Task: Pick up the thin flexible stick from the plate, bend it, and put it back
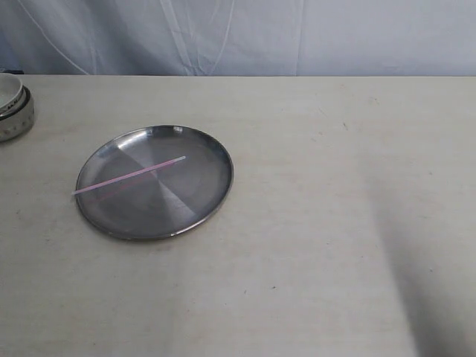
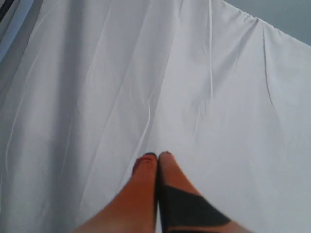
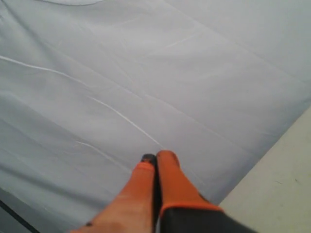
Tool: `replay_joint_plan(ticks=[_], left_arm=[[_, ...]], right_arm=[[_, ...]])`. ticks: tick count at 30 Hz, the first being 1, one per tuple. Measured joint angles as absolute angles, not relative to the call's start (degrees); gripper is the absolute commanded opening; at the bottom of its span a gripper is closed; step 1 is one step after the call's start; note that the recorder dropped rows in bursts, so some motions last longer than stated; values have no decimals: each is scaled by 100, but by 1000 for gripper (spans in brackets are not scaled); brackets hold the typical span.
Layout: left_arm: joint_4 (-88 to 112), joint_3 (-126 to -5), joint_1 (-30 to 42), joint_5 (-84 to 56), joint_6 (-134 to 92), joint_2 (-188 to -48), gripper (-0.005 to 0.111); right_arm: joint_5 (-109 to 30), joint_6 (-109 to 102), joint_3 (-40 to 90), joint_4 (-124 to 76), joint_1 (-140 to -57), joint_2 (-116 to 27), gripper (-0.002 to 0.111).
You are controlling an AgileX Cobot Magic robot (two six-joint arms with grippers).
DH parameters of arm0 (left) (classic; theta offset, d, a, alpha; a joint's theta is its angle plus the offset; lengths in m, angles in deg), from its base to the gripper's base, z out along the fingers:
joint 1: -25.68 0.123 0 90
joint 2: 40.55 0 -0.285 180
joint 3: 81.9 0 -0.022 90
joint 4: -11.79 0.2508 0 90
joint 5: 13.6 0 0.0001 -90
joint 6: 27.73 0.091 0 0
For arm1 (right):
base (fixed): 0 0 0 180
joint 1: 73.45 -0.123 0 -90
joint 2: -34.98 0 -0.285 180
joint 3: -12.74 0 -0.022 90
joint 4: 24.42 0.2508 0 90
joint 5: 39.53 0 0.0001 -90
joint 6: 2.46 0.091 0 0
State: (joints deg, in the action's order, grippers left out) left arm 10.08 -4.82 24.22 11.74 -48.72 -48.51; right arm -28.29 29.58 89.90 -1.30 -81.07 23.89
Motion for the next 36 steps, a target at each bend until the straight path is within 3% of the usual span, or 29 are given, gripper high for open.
replay_joint_plan(ticks=[6, 15, 22, 29, 33, 36], left_arm=[[903, -482, 2422, 753, -5222, -4851, 0], [927, -1299, 2422, -2245, -5266, -5163, 0], [834, -2999, 2422, -4218, -3667, -6959, 0], [265, -5046, 2422, -6060, -1479, -9553, 1], [-194, -5689, 2422, -6306, -95, -10845, 15], [-646, -5857, 2422, -6367, 744, -11529, 37]], right_arm=[[-4024, 2772, 8509, -779, -8107, 2133, -1], [-6983, 1579, 5673, -2830, -8107, -407, -1], [-7681, 240, 4061, -2542, -8107, -2473, -1], [-7966, -362, 3877, -1951, -8107, -3552, -1], [-8040, -562, 3877, -1661, -8107, -3691, -1], [-8064, -726, 3877, -1469, -8107, -3704, -1]])
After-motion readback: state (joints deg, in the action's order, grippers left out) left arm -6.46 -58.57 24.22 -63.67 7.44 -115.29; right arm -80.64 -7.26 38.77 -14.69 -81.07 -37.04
